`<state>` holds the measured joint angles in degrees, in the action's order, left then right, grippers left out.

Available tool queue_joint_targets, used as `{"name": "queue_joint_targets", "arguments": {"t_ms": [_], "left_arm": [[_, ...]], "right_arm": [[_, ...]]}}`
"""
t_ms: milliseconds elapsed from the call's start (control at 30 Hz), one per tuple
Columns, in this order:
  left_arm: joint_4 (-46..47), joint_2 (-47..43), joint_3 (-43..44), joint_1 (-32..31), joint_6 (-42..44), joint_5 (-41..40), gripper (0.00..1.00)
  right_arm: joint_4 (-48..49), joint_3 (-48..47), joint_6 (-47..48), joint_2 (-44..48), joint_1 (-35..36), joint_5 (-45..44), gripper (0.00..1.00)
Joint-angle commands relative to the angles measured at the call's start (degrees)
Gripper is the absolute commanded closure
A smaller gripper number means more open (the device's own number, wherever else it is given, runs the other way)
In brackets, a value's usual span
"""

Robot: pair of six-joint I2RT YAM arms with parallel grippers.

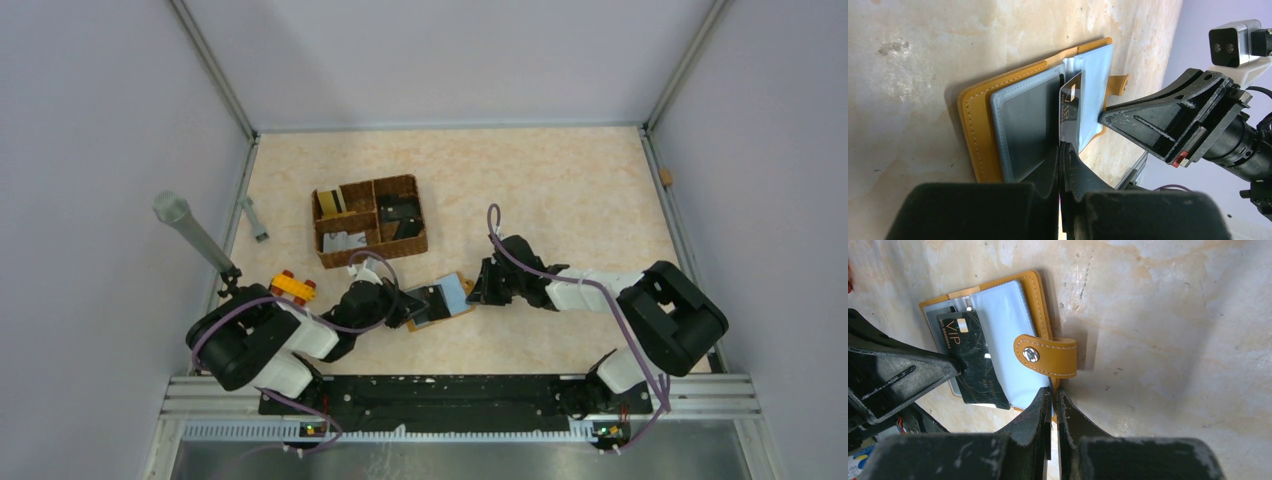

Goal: Put the credit cards into the card holder
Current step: Insert the credit card into the card holder.

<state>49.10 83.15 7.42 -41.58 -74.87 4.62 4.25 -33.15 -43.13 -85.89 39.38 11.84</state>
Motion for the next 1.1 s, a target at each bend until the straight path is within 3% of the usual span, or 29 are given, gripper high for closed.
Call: {"name": "queue_joint_targets", "arguments": {"t_ms": [0,500,1067], "left_arm": [[-1.4,-0.9,-0.1,-0.1,1.2,-3.5,1.0],[-7.5,-3.2,2.9,-0.2,7.2,-6.9,1.0],[-0.4,3.7,3.3,-2.1,3.3,-2.9,1.0]], "right_arm": [[-3.9,-0.6,0.6,-0.4,1.1,-3.3,1.0],[-4.1,-1.0,0.9,-0.3,1.2,-3.3,1.0],[-3.3,-0.7,-0.5,0.8,2.5,-3.1,1.0]]}}
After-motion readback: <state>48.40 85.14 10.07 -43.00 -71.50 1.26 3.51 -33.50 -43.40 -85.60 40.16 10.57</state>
